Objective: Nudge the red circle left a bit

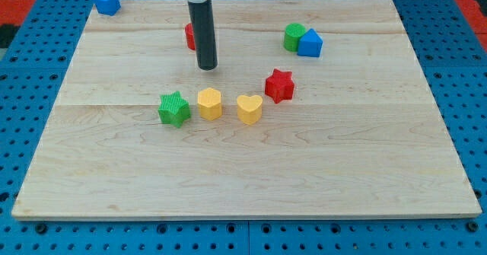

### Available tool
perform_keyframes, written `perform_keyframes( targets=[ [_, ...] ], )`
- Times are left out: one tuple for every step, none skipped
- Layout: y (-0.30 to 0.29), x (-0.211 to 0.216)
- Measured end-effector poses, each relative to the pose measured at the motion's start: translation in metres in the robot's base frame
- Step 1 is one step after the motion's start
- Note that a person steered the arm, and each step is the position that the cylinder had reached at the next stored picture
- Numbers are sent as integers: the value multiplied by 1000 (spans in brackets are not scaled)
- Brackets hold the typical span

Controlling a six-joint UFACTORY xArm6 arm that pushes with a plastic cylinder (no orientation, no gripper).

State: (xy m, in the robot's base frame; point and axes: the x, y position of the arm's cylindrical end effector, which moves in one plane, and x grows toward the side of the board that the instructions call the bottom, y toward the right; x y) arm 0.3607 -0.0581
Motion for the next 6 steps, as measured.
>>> perform_keyframes(
  targets=[
    [-2,-1],
    [-2,-30],
    [-2,-49],
    [-2,-50],
    [-2,-50],
    [-24,-35]
  ],
)
